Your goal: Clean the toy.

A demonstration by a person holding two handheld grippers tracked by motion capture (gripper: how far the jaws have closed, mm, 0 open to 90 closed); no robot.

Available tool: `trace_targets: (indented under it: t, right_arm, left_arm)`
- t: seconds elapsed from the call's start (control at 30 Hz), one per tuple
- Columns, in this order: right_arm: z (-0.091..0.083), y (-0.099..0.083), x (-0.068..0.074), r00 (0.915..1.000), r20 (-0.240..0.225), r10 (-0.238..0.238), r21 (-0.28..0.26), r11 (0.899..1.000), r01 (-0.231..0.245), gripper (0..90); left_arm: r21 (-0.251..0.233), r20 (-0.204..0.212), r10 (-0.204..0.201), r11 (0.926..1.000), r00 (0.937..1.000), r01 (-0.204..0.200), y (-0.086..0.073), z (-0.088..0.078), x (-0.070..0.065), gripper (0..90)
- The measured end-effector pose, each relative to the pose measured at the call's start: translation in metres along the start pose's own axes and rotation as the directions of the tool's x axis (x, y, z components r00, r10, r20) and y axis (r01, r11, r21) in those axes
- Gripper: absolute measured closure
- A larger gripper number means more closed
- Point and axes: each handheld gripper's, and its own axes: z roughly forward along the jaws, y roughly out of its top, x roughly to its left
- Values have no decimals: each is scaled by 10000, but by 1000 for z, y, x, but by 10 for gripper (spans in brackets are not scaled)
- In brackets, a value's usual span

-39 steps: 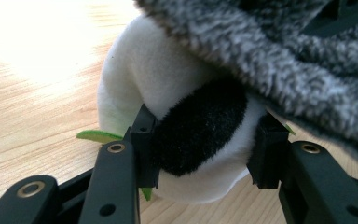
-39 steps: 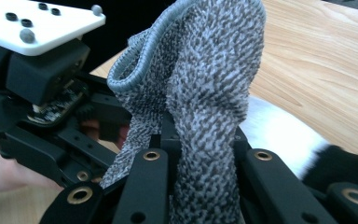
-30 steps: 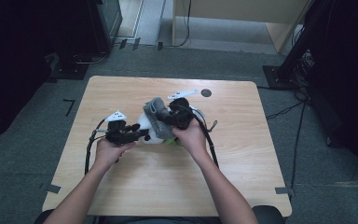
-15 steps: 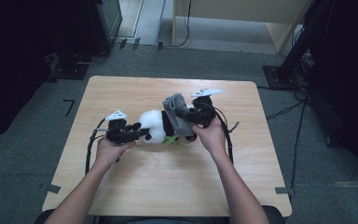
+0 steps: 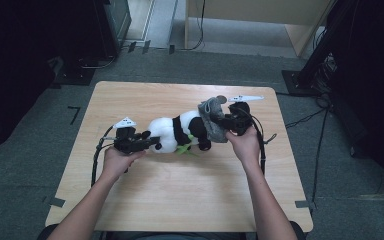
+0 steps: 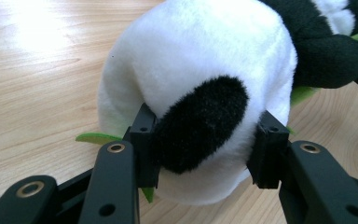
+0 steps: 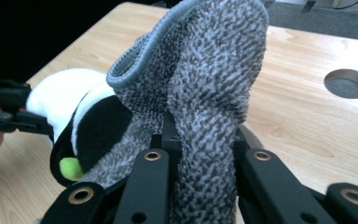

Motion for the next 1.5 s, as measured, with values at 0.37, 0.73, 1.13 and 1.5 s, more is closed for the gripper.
trace_targets:
  t: [0.37, 0.73, 1.13, 1.5]
  right_arm:
    - [16, 30, 76, 9778, -1771, -1120, -692, 9925, 1012, 787]
    - [102, 20, 131, 9529, -2809, -1149, 566, 9891, 1359, 782]
    - [79, 11, 94, 9793, -1520, -1335, 791, 9860, 1467, 778]
    - [30, 0, 41, 9883, -1143, -1009, 310, 9940, 1051, 787]
  left_arm:
    - [-92, -61, -83, 9999, 9999, 83, 0, 0, -2, 535]
    - [-154, -189, -24, 9999, 9998, 21, 0, -1, -6, 528]
    - [8, -153, -376, 9993, 9992, 376, 3, 1, -2, 532]
    - [130, 61, -421, 9990, 9991, 420, 7, 3, 0, 532]
